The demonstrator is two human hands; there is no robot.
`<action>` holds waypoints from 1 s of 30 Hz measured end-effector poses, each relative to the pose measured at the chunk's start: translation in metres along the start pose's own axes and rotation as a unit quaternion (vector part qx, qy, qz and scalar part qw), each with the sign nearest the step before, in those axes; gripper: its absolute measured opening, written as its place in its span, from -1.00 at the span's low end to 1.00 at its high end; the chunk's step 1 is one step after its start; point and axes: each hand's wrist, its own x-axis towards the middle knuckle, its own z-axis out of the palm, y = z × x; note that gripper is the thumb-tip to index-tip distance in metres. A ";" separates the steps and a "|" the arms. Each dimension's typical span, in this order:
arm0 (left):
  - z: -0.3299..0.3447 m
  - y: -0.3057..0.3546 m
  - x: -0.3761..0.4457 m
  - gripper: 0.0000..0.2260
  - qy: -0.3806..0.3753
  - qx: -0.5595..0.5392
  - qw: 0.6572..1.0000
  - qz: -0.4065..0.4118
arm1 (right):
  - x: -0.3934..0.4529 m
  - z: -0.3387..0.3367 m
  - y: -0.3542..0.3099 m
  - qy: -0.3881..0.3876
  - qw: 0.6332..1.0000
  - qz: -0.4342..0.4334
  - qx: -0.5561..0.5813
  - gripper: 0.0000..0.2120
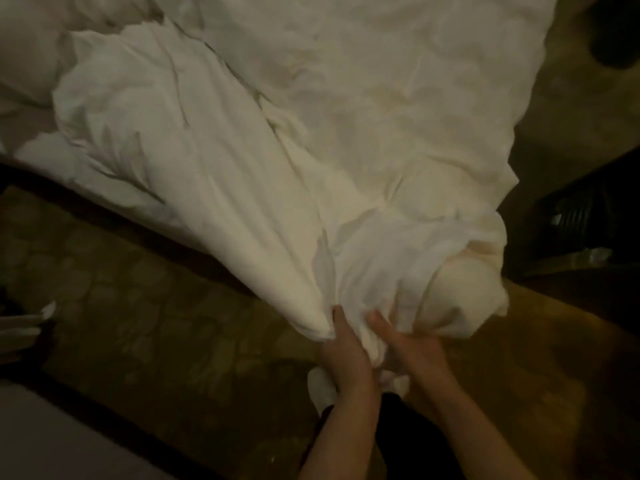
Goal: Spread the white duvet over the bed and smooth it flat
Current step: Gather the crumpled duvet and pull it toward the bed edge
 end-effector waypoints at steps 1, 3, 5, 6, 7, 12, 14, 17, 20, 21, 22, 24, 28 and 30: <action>-0.010 -0.006 0.005 -0.79 -0.033 0.040 0.998 -0.033 | 0.012 0.008 -0.004 0.012 0.999 0.005 0.037 -0.27; -0.022 0.003 0.013 -0.70 -0.098 0.096 0.987 -0.078 | 0.034 0.000 -0.014 0.071 0.991 -0.065 0.096 -0.51; -0.027 0.029 0.031 -0.63 -0.159 0.054 0.981 -0.097 | 0.051 -0.021 -0.024 0.115 0.983 -0.095 0.111 -0.54; -0.028 0.040 0.039 -0.54 -0.185 0.025 0.979 -0.086 | 0.048 -0.032 -0.030 0.107 0.984 -0.100 0.106 -0.52; -0.027 0.050 0.050 -0.48 -0.203 -0.019 0.977 -0.065 | 0.045 -0.043 -0.035 0.105 0.985 -0.092 0.103 -0.54; 0.026 0.094 0.041 -0.58 -0.244 0.065 0.967 -0.041 | 0.014 -0.088 -0.069 0.061 0.986 -0.042 0.149 -0.84; 0.037 0.084 0.030 -0.70 -0.217 0.071 0.973 -0.034 | 0.023 -0.103 -0.084 0.102 0.975 -0.081 0.179 -0.89; 0.024 0.030 0.019 -0.45 -0.124 0.038 0.987 -0.099 | 0.044 -0.100 -0.095 0.166 0.966 -0.117 0.161 -0.23; 0.014 0.000 0.021 -0.57 -0.058 0.004 0.985 -0.160 | 0.051 -0.078 -0.064 0.135 0.984 -0.091 0.074 0.04; 0.019 -0.001 0.029 -0.55 -0.077 -0.022 0.982 -0.171 | 0.055 -0.067 -0.053 0.167 0.980 -0.089 0.062 -0.02; 0.024 0.001 0.035 -0.50 -0.107 -0.039 0.977 -0.178 | 0.052 -0.055 -0.046 0.222 0.970 -0.084 0.058 -0.08; 0.033 0.006 0.040 -0.47 -0.173 -0.055 0.964 -0.193 | 0.027 -0.033 -0.017 0.355 0.923 -0.073 0.126 -0.21; 0.028 0.030 0.038 -0.57 -0.254 -0.031 0.947 -0.196 | -0.009 0.040 0.029 0.272 0.874 0.125 0.384 -0.12; 0.007 0.045 0.038 -0.58 -0.296 -0.002 0.938 -0.182 | 0.003 0.068 0.024 0.053 0.874 0.080 0.476 -0.03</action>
